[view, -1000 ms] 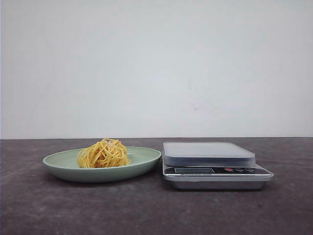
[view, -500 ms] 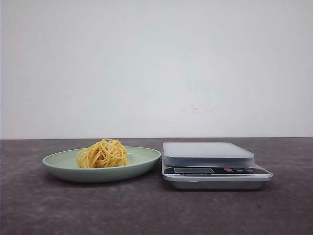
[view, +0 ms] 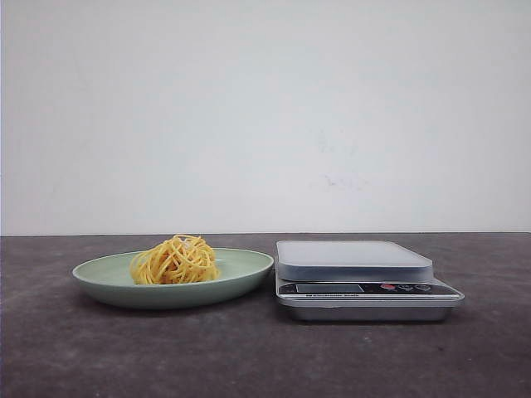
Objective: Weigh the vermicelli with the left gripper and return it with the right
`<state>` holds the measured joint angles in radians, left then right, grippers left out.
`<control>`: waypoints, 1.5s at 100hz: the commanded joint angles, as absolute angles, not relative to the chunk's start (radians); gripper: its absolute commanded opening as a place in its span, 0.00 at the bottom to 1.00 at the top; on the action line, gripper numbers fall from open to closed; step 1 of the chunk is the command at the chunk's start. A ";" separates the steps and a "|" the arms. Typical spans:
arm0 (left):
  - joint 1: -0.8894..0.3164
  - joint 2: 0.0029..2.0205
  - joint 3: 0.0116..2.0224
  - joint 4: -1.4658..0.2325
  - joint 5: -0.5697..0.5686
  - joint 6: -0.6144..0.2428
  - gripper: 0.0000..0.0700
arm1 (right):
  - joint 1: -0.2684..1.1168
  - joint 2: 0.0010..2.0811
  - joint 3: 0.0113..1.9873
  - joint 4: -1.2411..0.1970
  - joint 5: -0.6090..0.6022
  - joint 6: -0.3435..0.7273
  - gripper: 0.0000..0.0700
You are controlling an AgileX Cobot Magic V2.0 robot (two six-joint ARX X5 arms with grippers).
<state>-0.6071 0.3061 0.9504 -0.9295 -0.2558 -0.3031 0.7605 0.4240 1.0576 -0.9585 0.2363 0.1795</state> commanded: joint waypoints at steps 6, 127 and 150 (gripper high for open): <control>-0.615 0.307 0.959 -0.911 -0.252 -0.299 0.01 | 0.770 0.427 1.065 -0.906 0.236 0.161 0.01; -0.497 0.299 0.958 -0.894 -0.307 -0.244 0.01 | 0.770 0.427 1.066 -0.890 0.236 0.182 0.01; -0.291 0.284 0.953 -0.895 -0.327 -0.206 0.01 | 0.770 0.427 1.066 -0.890 0.236 0.182 0.01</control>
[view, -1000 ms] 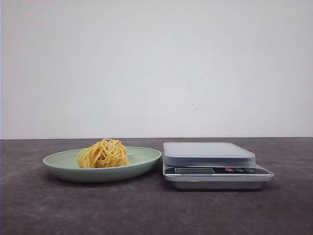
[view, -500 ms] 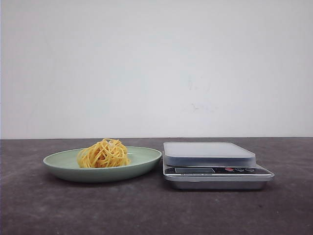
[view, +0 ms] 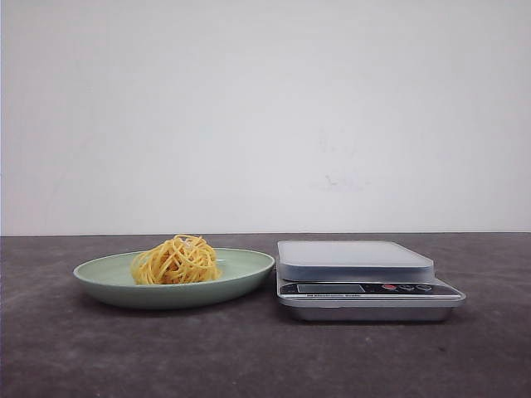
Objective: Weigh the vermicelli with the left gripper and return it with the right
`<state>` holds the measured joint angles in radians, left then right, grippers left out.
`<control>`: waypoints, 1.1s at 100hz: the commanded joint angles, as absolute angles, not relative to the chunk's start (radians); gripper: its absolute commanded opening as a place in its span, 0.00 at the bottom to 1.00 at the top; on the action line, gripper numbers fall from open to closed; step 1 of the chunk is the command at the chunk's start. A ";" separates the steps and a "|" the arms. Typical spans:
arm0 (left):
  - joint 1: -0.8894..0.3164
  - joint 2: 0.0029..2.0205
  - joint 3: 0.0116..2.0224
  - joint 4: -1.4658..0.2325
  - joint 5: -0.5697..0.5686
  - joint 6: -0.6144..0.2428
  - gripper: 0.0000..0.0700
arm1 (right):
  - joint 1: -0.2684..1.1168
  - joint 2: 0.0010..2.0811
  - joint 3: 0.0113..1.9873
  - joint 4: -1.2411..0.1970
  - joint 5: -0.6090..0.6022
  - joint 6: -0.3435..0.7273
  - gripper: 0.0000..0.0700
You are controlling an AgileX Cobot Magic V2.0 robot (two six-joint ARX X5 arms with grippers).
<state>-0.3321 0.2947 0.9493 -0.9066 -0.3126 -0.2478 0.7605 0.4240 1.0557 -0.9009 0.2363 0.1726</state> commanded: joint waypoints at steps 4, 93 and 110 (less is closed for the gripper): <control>-0.258 0.278 0.951 -0.902 -0.334 -0.202 0.01 | 0.770 0.427 1.066 -0.890 0.236 0.182 0.01; 0.004 0.003 0.014 -0.102 0.000 -0.028 0.01 | 0.770 0.427 1.067 -0.889 0.236 0.182 0.01; -0.008 0.003 0.014 -0.117 0.000 -0.007 0.01 | 0.770 0.427 1.067 -0.890 0.236 0.182 0.01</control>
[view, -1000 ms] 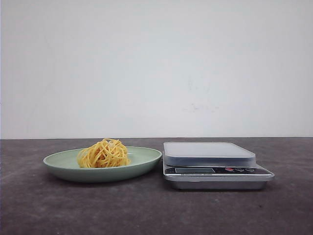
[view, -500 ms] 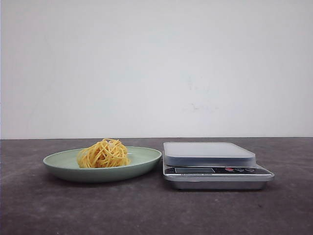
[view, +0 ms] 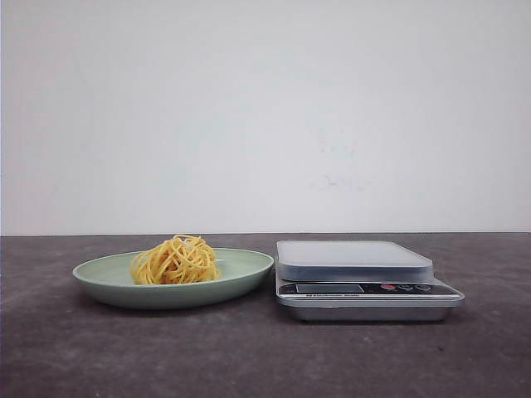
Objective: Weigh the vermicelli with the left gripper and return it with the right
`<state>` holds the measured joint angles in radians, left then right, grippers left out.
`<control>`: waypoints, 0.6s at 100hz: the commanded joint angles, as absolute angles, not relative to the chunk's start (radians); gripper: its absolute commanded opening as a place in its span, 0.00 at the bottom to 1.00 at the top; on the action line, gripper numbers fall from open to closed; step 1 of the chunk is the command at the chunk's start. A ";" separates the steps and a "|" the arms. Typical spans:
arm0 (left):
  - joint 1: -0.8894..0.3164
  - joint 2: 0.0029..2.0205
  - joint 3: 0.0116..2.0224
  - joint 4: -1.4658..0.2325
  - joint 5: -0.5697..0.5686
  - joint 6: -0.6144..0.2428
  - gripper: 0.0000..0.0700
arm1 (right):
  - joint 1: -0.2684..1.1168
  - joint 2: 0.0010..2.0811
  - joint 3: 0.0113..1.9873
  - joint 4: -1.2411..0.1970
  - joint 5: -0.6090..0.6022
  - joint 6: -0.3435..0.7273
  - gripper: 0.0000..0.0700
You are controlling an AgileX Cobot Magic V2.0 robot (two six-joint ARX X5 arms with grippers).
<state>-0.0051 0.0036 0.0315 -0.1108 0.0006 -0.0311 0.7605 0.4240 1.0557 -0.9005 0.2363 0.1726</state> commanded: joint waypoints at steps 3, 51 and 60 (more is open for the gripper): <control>-0.009 0.003 0.014 -0.128 0.000 -0.007 0.01 | 0.770 0.427 1.067 -0.890 0.236 0.182 0.01; -0.030 0.009 0.014 -0.190 0.000 0.004 0.01 | 0.770 0.427 1.067 -0.890 0.236 0.182 0.01; -0.030 0.009 0.014 -0.190 0.000 0.004 0.01 | 0.770 0.427 1.067 -0.890 0.236 0.182 0.01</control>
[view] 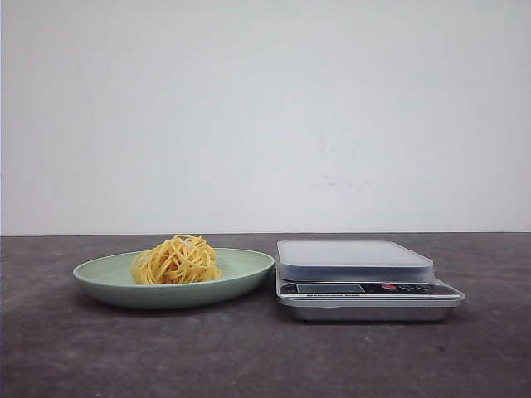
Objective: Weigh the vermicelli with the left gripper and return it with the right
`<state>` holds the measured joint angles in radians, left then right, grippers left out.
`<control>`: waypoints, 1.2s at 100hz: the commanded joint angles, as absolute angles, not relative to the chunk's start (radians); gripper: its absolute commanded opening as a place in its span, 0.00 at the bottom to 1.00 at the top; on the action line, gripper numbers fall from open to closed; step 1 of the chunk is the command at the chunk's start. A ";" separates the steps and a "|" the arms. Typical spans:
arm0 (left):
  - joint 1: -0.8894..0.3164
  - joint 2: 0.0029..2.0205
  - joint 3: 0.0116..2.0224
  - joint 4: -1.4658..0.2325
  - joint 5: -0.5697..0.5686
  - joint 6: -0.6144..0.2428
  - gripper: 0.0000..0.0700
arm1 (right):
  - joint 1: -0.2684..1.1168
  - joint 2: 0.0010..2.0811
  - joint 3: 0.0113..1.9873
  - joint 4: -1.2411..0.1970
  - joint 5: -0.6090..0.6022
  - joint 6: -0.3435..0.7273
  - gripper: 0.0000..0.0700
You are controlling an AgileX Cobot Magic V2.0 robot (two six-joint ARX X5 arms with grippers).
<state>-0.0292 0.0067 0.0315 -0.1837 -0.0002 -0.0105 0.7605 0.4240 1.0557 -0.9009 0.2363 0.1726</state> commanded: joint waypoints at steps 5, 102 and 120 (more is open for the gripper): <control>-0.030 0.009 0.014 -0.190 0.000 0.004 0.01 | 0.770 0.427 1.067 -0.890 0.236 0.182 0.01; -0.030 0.009 0.014 -0.190 0.000 0.004 0.01 | 0.343 0.393 0.899 -0.693 0.220 0.140 0.01; -0.030 0.009 0.014 -0.190 0.000 0.004 0.01 | 0.093 0.299 0.619 -0.401 0.055 0.085 0.01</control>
